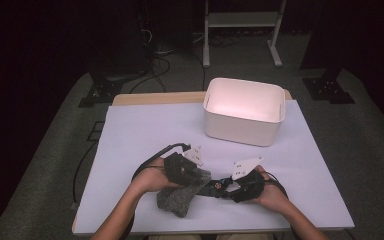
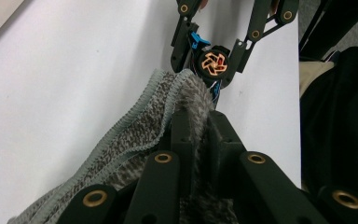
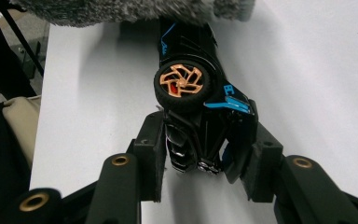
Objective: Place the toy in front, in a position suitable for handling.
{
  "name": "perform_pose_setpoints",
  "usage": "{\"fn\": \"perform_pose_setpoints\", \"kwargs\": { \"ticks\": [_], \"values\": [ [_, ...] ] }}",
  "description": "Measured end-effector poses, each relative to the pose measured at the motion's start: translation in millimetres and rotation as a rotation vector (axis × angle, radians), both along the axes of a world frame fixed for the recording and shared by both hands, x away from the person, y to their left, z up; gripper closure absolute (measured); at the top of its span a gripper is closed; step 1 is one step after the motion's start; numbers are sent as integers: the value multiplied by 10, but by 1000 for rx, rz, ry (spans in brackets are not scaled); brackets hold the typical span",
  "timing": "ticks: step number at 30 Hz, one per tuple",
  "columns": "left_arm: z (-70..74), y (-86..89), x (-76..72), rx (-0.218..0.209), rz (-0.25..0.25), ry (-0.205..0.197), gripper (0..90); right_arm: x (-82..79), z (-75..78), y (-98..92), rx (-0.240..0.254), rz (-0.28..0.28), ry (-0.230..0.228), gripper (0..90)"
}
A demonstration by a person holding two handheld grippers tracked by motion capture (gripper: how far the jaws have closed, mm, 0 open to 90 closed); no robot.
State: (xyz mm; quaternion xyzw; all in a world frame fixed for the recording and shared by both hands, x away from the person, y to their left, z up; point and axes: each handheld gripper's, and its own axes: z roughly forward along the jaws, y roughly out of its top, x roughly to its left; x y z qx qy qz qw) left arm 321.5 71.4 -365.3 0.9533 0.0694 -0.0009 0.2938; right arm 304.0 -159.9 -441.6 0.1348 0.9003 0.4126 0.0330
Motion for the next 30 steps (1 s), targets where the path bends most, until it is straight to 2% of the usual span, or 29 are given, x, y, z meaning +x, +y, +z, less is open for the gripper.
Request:
{"fn": "perform_pose_setpoints", "kwargs": {
  "ticks": [6,9,11,14,18,21,27,28,30],
  "values": [
    [-8,-196,-20,3,-53,7,840,-29,-2,37,-4,9,-20,568],
    [-18,-366,-38,-7,-100,17,840,-34,-5,53,-3,9,-22,568],
    [-29,-460,-62,4,-120,18,839,-42,-6,59,-2,3,-19,568],
    [-21,-481,-64,13,-135,13,839,-49,-9,55,-3,8,-24,568],
    [11,-341,-2,18,-94,4,837,-38,-8,51,-1,7,-23,569],
    [0,-265,27,7,-74,18,833,-28,-9,58,4,9,-21,571],
    [-26,-365,33,-18,-92,31,823,-25,-7,84,3,3,-11,570],
    [-37,-407,38,-40,-94,36,820,-24,-9,84,5,3,-8,570],
    [-66,-442,50,-54,-97,48,820,-12,-14,79,10,4,-2,570]
  ]
}}
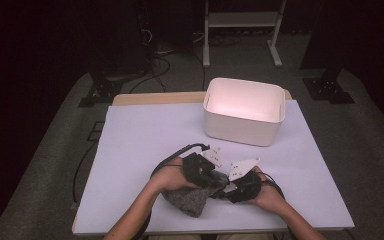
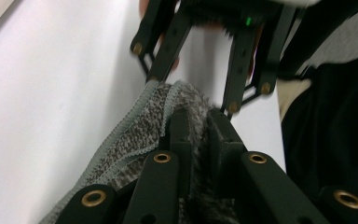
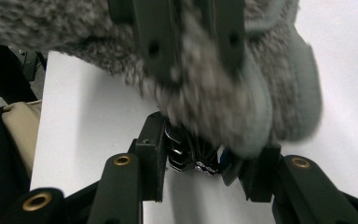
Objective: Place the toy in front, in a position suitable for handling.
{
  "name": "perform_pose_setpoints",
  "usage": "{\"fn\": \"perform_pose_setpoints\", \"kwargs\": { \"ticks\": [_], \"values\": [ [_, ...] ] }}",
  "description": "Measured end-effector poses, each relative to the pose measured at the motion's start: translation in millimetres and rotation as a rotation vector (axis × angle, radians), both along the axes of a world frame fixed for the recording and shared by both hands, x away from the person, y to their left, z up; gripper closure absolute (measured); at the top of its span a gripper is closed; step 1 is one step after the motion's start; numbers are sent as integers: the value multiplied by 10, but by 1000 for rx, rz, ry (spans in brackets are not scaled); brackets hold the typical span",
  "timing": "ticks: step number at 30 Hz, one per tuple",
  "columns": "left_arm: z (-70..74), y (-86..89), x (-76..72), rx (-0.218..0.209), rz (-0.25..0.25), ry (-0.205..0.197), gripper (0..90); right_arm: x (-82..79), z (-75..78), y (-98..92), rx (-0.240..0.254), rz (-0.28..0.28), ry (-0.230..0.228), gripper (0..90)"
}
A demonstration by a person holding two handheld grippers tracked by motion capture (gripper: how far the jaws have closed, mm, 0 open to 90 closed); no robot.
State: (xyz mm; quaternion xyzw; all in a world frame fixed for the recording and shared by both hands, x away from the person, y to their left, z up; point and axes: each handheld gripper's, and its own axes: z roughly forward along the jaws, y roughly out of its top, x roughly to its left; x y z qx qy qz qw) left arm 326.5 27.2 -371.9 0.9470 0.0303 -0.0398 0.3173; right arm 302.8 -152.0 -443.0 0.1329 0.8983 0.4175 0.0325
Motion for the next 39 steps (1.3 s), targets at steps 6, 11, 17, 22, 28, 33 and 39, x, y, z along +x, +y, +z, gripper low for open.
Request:
{"fn": "perform_pose_setpoints", "kwargs": {
  "ticks": [6,11,17,22,28,33,39],
  "values": [
    [8,106,15,-7,22,0,820,4,1,-2,-6,8,-7,572],
    [18,341,-11,-2,61,-16,820,-11,9,8,-20,12,-22,573],
    [20,736,-20,-8,134,-27,820,0,10,4,-21,17,-19,573],
    [18,998,-47,-35,186,-43,820,14,13,7,-21,20,-15,573],
    [-1,1139,-34,-48,217,-41,819,8,14,9,-24,18,-18,572],
    [-21,1269,-23,-49,247,-46,816,9,13,9,-24,18,-18,573],
    [-69,1246,-14,-62,239,-21,817,23,20,15,-26,22,-9,573]
  ]
}}
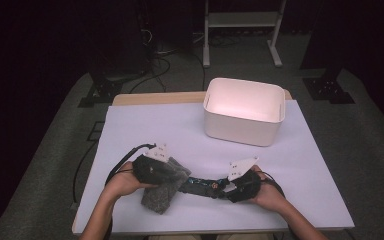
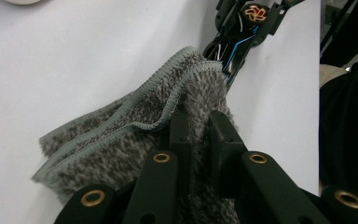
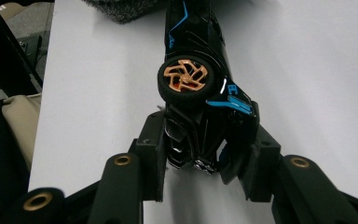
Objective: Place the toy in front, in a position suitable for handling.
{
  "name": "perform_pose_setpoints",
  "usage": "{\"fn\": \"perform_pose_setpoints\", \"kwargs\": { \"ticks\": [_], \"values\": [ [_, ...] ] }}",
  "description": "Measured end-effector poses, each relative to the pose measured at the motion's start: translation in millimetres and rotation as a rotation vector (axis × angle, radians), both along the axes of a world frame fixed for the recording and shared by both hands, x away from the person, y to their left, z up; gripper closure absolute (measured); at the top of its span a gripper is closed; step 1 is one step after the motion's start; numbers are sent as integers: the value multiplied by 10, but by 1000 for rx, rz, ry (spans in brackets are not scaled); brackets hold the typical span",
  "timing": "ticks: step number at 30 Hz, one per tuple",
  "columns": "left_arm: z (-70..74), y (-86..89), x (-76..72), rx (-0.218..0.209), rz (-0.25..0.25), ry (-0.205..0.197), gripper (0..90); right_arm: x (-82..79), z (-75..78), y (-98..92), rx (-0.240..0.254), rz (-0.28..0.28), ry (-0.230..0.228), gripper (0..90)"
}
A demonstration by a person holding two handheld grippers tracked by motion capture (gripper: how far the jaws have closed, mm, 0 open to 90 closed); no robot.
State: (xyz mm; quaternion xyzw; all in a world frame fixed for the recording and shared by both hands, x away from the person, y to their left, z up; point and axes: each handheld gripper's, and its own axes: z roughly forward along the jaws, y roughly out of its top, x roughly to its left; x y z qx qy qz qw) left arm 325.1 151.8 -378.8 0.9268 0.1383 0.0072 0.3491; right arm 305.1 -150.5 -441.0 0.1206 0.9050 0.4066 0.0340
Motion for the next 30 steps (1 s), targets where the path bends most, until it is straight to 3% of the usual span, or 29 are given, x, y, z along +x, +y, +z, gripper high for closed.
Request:
{"fn": "perform_pose_setpoints", "kwargs": {
  "ticks": [8,14,18,23,26,30],
  "values": [
    [43,-252,-5,13,-64,3,816,33,40,14,-36,29,-8,574],
    [77,-630,12,44,-147,1,817,33,70,2,-70,35,-13,574],
    [90,-1000,5,66,-221,-6,817,35,66,-2,-67,41,-22,574],
    [91,-1307,4,83,-278,-8,816,22,49,-26,-50,33,-15,574],
    [97,-1301,31,80,-274,-7,816,27,44,-66,-45,32,-9,574],
    [115,-1125,46,60,-233,-7,816,29,47,-119,-42,28,0,575]
  ]
}}
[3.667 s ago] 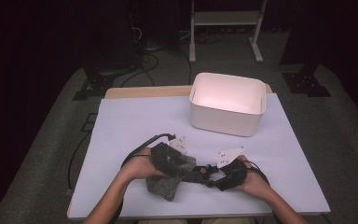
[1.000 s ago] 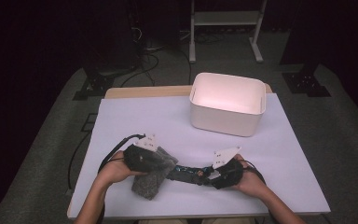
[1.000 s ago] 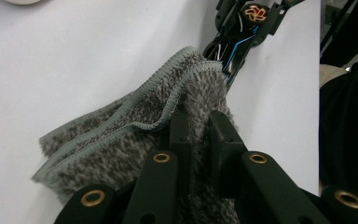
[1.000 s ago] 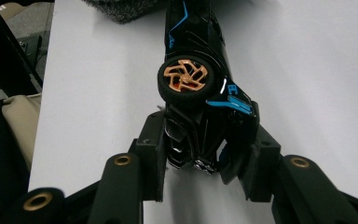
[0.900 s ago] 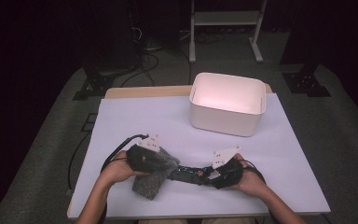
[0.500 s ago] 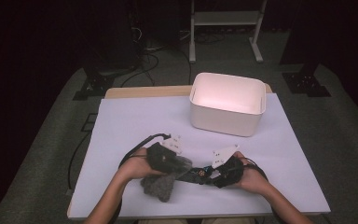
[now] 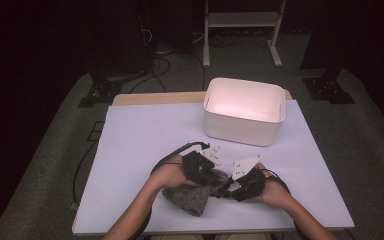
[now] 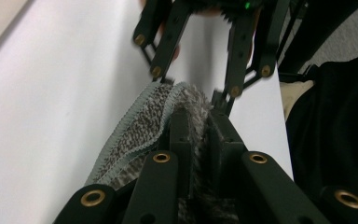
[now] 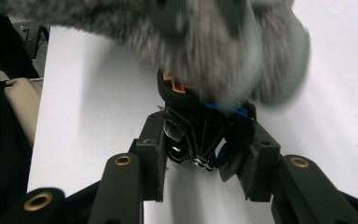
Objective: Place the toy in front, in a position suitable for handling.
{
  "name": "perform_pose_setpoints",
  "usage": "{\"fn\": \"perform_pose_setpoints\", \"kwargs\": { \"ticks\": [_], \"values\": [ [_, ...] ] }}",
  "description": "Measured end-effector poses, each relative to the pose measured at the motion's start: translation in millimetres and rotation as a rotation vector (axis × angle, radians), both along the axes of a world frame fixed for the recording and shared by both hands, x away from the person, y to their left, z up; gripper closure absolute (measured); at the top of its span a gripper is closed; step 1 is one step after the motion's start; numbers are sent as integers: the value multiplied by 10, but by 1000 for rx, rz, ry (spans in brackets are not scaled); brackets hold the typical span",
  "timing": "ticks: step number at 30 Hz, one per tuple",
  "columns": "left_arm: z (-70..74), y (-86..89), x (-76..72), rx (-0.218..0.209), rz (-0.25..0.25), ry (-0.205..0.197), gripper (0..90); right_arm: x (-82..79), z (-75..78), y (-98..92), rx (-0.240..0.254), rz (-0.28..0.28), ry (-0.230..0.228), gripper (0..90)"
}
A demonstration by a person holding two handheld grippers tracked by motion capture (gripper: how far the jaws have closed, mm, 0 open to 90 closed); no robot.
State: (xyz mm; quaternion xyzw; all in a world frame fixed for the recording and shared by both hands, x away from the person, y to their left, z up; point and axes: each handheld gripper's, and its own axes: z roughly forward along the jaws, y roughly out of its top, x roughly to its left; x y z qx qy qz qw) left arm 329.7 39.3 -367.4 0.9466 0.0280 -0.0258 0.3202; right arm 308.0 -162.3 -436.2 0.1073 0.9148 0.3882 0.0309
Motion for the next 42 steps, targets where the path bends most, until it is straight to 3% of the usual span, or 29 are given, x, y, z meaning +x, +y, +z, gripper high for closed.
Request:
{"fn": "perform_pose_setpoints", "kwargs": {
  "ticks": [4,8,11,15,18,25,29,32,38,42],
  "values": [
    [-4,249,2,-20,55,-3,815,10,10,-34,-12,7,-4,575],
    [-28,545,-13,-70,118,6,815,18,39,-106,-37,0,10,575],
    [-72,662,-25,-97,152,14,812,21,47,-157,-45,-4,12,574],
    [-164,672,-28,-130,147,28,812,21,56,-162,-52,-12,28,559],
    [-162,659,-41,-126,146,20,812,40,119,-136,-61,-33,58,479],
    [-151,653,-34,-122,139,16,812,49,335,180,-96,23,17,468],
    [-107,706,-20,-122,148,10,805,86,315,394,-147,45,-3,478],
    [-92,784,-4,-117,163,3,805,113,298,444,-169,48,-1,486],
    [-195,867,17,-138,177,41,805,149,286,502,-201,55,13,491],
    [-195,841,15,-137,171,41,806,161,293,620,-229,71,-6,487]
  ]
}}
